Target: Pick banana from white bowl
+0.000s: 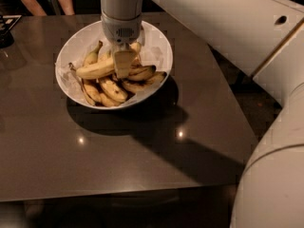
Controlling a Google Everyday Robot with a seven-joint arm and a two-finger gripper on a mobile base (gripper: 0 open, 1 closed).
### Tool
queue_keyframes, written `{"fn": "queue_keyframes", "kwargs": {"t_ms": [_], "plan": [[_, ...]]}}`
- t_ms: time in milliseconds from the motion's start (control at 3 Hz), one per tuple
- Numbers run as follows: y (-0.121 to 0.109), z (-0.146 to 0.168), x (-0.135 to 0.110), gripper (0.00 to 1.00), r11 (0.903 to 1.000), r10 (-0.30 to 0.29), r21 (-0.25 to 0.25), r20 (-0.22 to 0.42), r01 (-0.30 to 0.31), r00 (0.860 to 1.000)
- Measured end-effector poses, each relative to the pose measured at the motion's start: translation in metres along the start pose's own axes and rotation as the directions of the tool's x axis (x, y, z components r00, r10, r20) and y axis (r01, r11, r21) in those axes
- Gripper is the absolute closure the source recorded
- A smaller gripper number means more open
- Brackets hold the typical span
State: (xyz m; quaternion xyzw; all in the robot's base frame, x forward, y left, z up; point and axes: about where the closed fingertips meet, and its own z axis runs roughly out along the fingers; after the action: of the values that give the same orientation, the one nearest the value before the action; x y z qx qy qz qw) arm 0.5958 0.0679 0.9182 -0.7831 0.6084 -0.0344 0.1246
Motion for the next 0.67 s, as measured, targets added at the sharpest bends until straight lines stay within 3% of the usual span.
{"fn": "queue_keyframes", "kwargs": {"t_ms": [333,667], "plan": [[0.000,0.000,0.000,0.85,1.0000,0.000,0.000,0.000,0.000,1.000],[0.001,-0.013,0.004,1.00,0.9995,0.002,0.033,0.043,-0.003,0.999]]}}
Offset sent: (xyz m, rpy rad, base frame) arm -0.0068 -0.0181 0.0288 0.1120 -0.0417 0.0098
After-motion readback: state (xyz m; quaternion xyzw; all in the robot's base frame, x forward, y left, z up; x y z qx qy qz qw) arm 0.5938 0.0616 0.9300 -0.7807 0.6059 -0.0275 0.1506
